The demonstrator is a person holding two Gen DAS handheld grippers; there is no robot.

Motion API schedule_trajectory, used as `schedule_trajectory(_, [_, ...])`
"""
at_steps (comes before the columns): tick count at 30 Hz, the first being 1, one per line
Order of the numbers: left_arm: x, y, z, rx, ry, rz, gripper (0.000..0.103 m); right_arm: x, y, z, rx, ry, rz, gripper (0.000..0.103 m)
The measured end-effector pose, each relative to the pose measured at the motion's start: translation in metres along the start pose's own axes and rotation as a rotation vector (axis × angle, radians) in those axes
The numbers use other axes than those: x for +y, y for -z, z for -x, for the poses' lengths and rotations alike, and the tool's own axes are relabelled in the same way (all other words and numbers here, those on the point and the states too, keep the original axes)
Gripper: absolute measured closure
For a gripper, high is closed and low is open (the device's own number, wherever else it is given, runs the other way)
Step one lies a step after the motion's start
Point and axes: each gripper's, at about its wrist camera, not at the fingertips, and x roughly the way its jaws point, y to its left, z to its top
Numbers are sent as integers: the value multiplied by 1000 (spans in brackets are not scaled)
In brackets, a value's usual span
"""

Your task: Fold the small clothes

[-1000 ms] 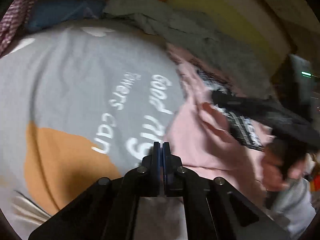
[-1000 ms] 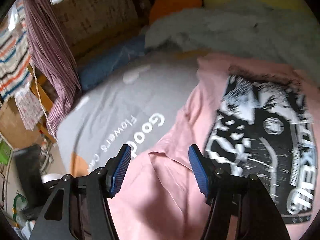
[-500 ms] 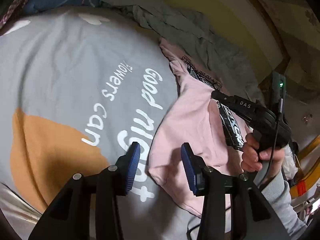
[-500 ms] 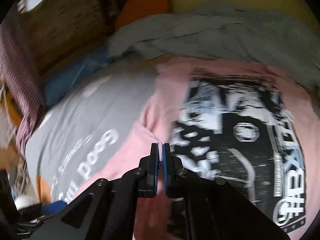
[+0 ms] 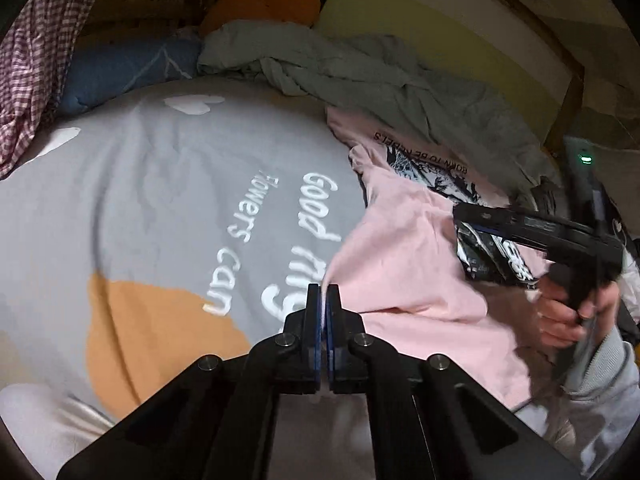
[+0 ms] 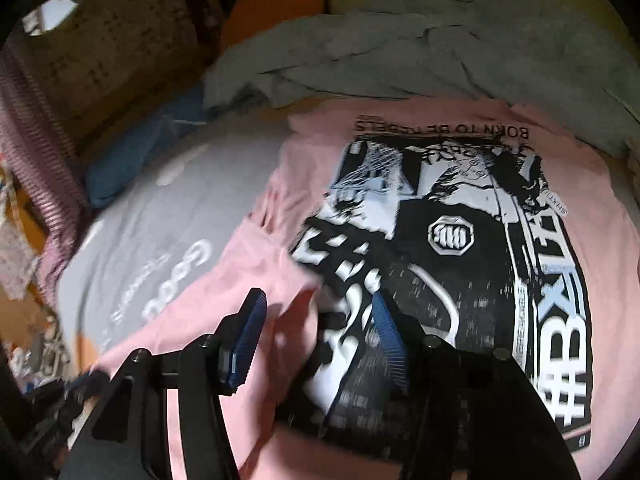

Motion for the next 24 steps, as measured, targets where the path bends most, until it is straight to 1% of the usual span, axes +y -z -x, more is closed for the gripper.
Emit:
schedule_trajectory(1, [0, 4, -3, 23, -28, -9, 102, 2, 6, 6, 8, -29, 8, 46])
schedule_trajectory(4, [1, 19, -12, 88, -62, 0, 102, 14, 30, 23, 44, -121, 30, 46])
schedule_trajectory(7, [-1, 23, -8, 84, -83, -5, 102, 28, 57, 30, 98, -204, 61, 46])
schedule_trajectory(9, [-1, 25, -7, 84, -93, -6, 102, 35, 74, 29, 126, -226, 52, 46])
schedule_trajectory(11, [-3, 29, -7, 86, -102, -9, 101, 37, 83, 27, 123, -221, 48, 46])
schedule_trajectory(12, [-3, 29, -6, 86, -104, -11, 101, 39, 86, 28, 105, -197, 50, 49])
schedule_trajectory(13, [-5, 29, -6, 86, -107, -12, 101, 40, 88, 30, 78, -167, 49, 56])
schedule_trajectory(14, [-6, 29, -5, 87, -108, -11, 101, 40, 89, 31, 60, -152, 46, 61])
schedule_trajectory(15, [-6, 30, -5, 89, -111, -10, 101, 39, 91, 32, 45, -146, 39, 79])
schedule_trajectory(16, [-6, 30, -6, 93, -114, -10, 101, 39, 92, 32, 48, -157, 35, 101])
schedule_trajectory(17, [-6, 32, -4, 93, -116, -8, 101, 38, 93, 31, 55, -161, 34, 102])
schedule_trajectory(19, [-7, 36, 1, 90, -121, -6, 101, 33, 96, 34, 35, -152, 34, 102])
schedule_trajectory(21, [-10, 40, 0, 92, -141, -33, 101, 29, 99, 40, 23, -167, 30, 102])
schedule_trajectory(22, [-13, 40, -2, 98, -157, -51, 98, 28, 100, 42, 26, -173, 28, 102])
schedule_trajectory(23, [-14, 40, -4, 102, -161, -58, 98, 27, 103, 42, 36, -171, 31, 102])
schedule_trajectory(24, [-14, 38, -3, 100, -145, -56, 94, 26, 105, 41, 40, -163, 38, 102])
